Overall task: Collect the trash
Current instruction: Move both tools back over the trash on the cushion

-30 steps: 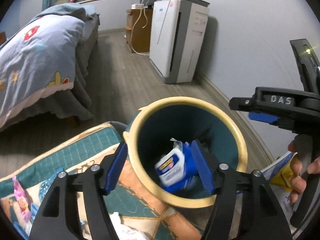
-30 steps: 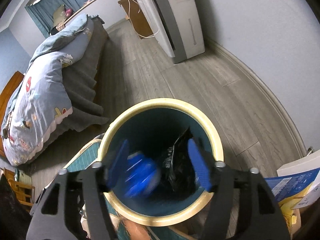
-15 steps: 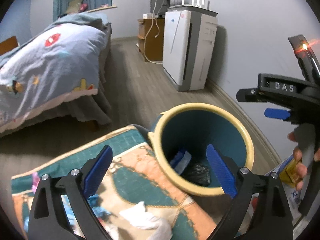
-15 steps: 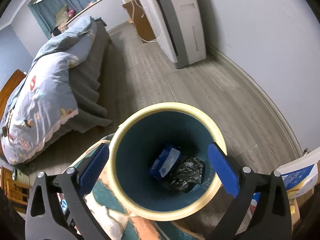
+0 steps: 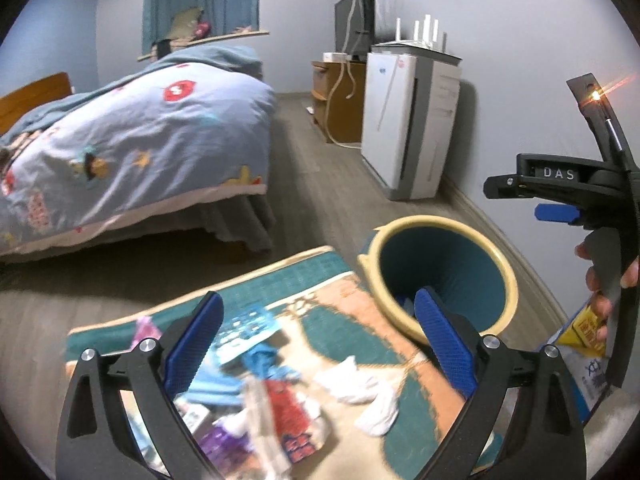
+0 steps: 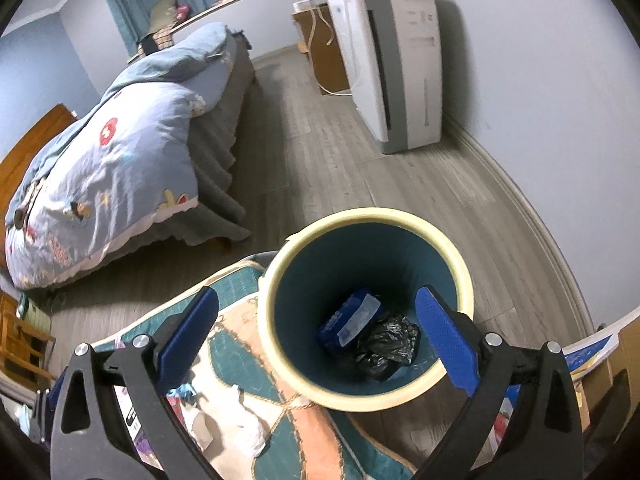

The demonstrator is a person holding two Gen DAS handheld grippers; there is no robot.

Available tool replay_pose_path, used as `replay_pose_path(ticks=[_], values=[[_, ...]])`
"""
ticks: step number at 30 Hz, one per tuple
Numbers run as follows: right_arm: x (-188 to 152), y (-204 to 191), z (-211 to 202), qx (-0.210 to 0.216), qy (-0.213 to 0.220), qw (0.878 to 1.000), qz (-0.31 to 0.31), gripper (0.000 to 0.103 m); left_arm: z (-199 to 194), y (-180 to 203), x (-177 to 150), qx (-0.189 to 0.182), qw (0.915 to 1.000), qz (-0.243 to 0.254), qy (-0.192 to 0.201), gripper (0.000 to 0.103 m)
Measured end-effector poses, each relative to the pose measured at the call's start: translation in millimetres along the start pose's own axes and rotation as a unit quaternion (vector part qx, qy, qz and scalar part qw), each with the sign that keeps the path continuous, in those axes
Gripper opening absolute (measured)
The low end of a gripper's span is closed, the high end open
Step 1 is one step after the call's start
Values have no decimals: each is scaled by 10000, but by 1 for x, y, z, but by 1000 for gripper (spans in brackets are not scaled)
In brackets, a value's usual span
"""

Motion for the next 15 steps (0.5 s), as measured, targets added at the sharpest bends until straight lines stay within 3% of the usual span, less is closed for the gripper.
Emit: replay_pose_path(ticks=[15], values=[[-28, -108, -5, 532, -167, 9962, -675, 97, -54, -91, -26, 730, 9950, -672, 100, 96]])
Point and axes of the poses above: each gripper's, at about its wrist camera, not at the fingertips, and z roughly the way its jaws point, y to its right, x to its top, the point moved 9 cm from there along z, roughly the way its jaws point, and after that the axes turned 14 degrees about -z, right-handed, at the moved point
